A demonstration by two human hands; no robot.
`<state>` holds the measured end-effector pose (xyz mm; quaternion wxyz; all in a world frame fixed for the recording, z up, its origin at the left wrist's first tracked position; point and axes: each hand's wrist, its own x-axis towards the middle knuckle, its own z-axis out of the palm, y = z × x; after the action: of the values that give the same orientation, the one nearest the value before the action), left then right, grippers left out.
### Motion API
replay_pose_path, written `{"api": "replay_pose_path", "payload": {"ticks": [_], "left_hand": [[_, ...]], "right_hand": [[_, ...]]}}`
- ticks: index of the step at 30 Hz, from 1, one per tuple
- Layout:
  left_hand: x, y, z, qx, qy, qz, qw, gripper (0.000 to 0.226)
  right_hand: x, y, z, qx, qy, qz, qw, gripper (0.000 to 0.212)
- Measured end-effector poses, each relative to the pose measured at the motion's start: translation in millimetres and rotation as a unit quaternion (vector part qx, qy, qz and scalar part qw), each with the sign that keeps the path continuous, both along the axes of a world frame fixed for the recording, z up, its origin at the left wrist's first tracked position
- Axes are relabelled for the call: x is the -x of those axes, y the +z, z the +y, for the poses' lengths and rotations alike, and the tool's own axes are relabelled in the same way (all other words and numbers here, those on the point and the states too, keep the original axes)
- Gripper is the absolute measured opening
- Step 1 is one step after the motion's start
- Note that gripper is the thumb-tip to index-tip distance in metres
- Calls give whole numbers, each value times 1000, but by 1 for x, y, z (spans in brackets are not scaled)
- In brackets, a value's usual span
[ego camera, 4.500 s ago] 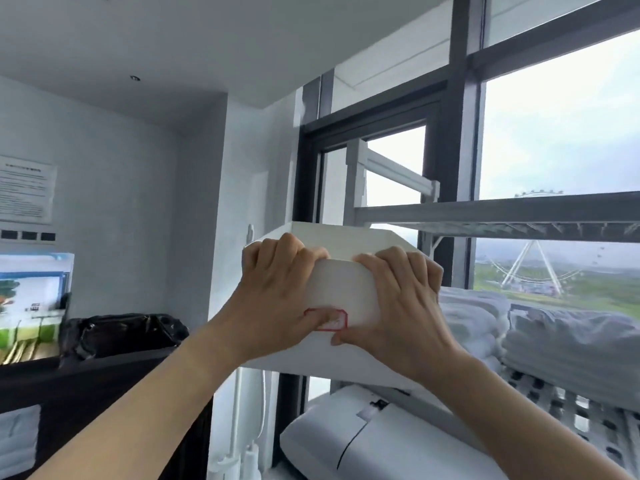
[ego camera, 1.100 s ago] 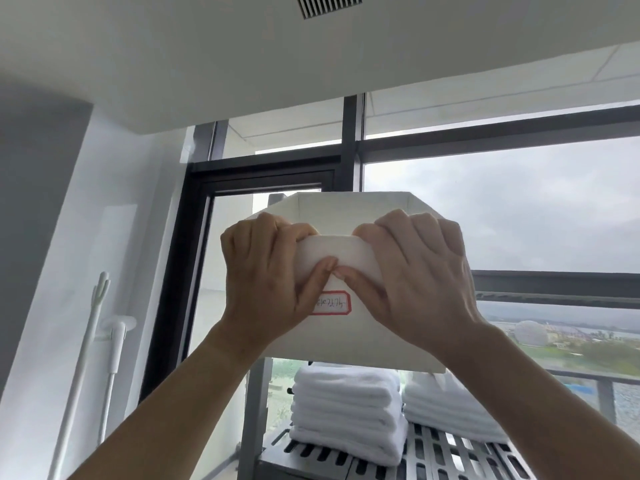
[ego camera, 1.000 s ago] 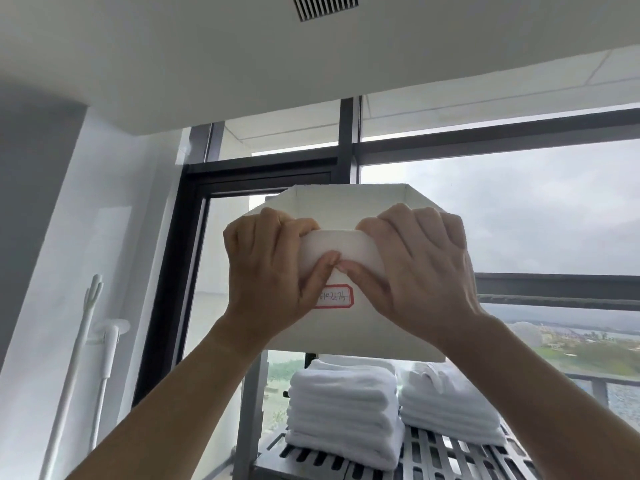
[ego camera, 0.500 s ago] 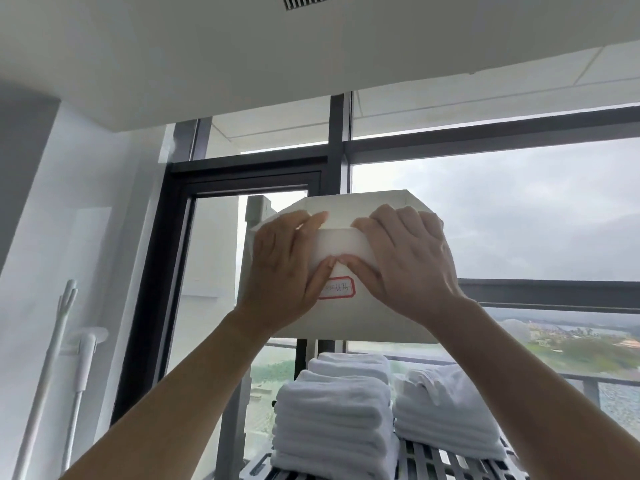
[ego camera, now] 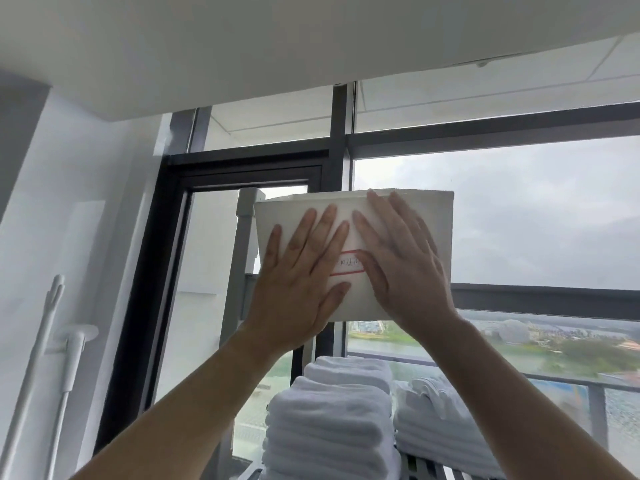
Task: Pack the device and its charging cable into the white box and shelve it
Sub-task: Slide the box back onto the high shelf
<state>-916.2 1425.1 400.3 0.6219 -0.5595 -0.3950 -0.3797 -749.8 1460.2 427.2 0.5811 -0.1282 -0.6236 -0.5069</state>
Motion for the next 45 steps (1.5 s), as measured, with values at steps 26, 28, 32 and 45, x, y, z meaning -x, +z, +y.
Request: {"api": "replay_pose_path", "payload": {"ticks": [26,28,32,45], "left_hand": [[37,28,75,-58,-50,94,993,66],[42,33,78,-43,-56,105,992,71],[57,48,82,9,-65,148,987,71],[89,39,137,75,-110,100,986,50]], "right_hand": [[8,7,79,61,-8,-137,989,53],[11,10,84,81,-45,-150,984,61],[13,17,92,108,-94,-150,978,70],[51,6,122,215,-31,-91,972,52]]}}
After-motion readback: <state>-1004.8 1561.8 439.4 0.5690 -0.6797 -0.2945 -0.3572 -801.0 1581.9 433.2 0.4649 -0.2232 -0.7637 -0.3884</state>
